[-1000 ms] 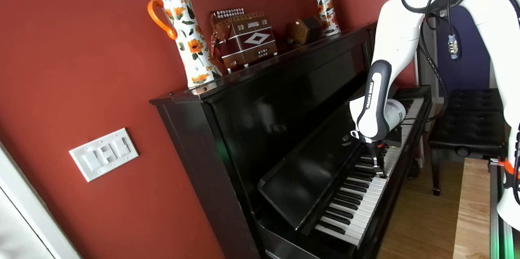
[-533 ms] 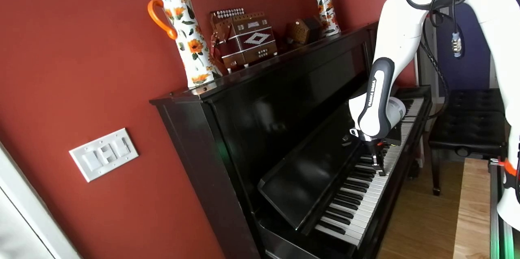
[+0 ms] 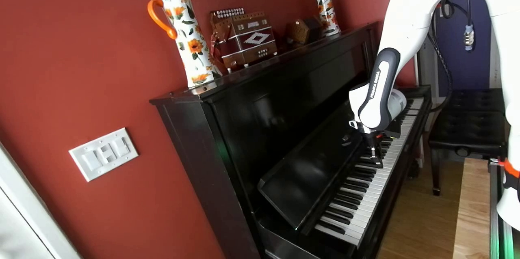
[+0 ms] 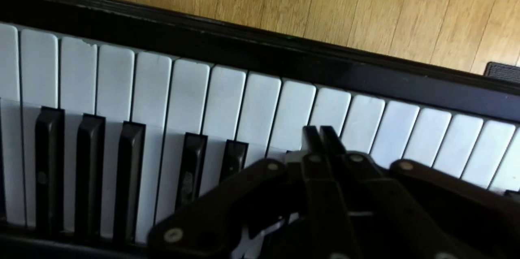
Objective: Press a white key on the middle left of the piano
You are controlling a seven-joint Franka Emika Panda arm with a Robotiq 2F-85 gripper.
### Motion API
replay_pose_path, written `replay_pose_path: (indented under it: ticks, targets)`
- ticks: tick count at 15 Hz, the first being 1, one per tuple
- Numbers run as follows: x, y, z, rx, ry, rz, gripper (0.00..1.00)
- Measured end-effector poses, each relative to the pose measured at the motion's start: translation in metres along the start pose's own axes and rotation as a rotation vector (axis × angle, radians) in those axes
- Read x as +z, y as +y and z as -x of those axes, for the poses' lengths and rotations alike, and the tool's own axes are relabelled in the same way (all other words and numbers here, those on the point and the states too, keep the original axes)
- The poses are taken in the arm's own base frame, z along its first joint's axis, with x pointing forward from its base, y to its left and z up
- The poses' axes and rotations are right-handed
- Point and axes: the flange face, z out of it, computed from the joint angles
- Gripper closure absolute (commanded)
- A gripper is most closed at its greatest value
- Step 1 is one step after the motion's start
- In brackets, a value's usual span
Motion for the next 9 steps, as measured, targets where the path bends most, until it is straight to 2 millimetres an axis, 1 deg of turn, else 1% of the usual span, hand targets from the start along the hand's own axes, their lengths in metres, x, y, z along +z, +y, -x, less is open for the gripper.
replay_pose_path:
  ticks: [7,8,9]
  targets:
    - [-0.027,0.0,0.006,0.014,0.04,0.029,0.07]
    - [-0.031,-0.001,0.006,0.015,0.044,0.034,0.01]
    - [-0.035,-0.002,0.007,0.016,0.049,0.042,0.0]
